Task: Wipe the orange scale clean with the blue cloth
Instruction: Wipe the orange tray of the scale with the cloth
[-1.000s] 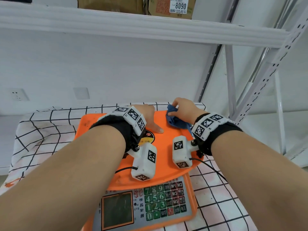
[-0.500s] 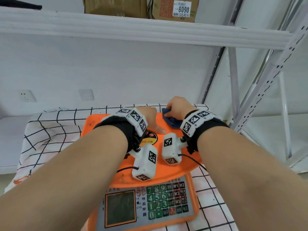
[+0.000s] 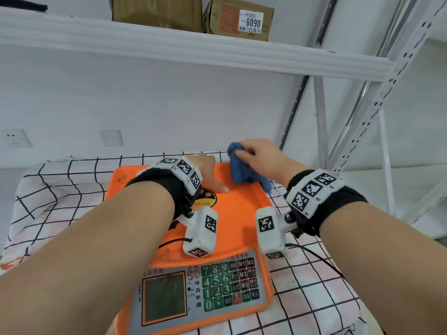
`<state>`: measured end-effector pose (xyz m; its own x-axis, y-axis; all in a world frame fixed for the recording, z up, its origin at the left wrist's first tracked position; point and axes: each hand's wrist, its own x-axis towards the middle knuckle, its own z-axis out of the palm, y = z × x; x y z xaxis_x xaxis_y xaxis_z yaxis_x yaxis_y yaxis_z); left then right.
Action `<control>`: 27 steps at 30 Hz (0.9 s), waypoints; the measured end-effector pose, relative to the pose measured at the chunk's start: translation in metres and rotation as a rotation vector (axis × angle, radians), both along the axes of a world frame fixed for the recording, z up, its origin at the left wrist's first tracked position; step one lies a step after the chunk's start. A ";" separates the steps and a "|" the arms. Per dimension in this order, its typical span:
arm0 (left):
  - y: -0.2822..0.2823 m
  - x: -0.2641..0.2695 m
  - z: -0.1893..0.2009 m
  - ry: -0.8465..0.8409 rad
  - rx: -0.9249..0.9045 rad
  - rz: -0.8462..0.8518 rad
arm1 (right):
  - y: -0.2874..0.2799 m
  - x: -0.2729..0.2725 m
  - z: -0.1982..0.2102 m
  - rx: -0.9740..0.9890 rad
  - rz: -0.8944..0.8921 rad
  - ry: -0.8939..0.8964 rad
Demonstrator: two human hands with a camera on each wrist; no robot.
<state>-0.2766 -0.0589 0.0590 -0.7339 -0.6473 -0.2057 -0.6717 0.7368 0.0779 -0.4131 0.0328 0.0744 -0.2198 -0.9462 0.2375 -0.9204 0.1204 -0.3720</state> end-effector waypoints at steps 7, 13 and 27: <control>0.001 -0.003 -0.003 0.033 -0.040 -0.007 | -0.005 0.009 -0.008 0.571 -0.046 0.269; 0.003 -0.002 -0.002 0.054 -0.012 -0.026 | -0.006 0.011 0.000 0.595 -0.009 0.346; 0.007 0.000 0.008 0.004 -0.058 -0.055 | 0.028 0.022 -0.003 0.606 -0.074 0.267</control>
<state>-0.2763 -0.0524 0.0668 -0.7693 -0.6168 -0.1662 -0.6299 0.7758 0.0363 -0.3908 0.0603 0.0717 -0.2965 -0.9141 -0.2765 -0.9528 0.3028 0.0208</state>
